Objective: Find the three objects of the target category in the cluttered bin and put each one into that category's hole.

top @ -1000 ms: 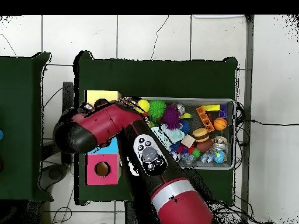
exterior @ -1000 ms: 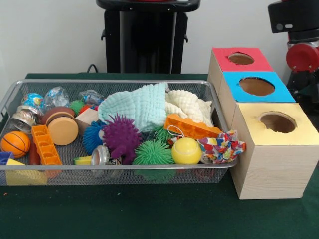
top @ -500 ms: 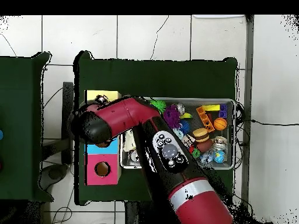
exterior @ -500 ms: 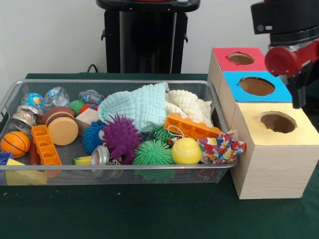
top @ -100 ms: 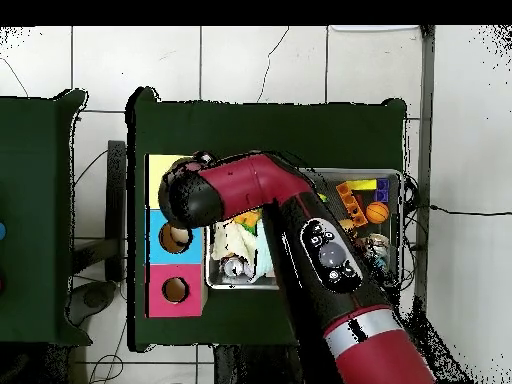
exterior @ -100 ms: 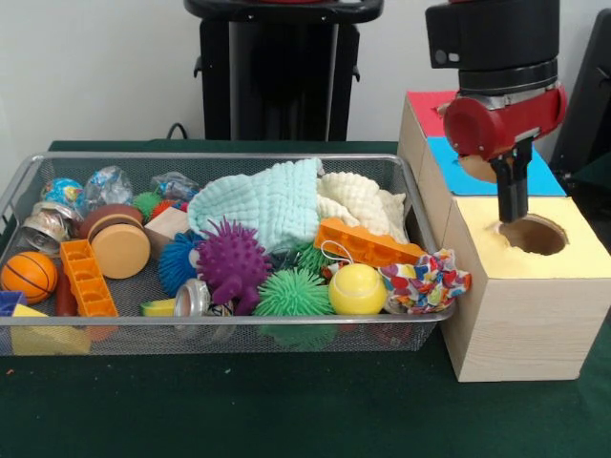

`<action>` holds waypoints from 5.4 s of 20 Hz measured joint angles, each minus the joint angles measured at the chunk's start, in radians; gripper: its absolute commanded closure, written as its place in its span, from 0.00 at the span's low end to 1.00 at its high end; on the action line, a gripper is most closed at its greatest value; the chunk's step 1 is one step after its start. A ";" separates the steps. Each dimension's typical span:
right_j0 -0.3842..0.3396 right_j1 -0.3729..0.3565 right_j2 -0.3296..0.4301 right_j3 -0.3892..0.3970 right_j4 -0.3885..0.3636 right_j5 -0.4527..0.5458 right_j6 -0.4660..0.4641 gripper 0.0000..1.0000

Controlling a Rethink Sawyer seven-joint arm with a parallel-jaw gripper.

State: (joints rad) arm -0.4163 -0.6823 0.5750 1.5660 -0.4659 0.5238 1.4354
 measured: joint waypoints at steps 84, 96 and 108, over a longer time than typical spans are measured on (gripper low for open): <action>-0.069 0.132 -0.025 -0.014 -0.174 -0.147 0.000 0.00; -0.016 0.132 -0.120 0.036 -0.193 -0.147 0.000 0.00; -0.012 0.136 -0.154 0.054 -0.193 -0.147 0.000 0.00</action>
State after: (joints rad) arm -0.4285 -0.5466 0.4215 1.6196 -0.6594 0.3768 1.4354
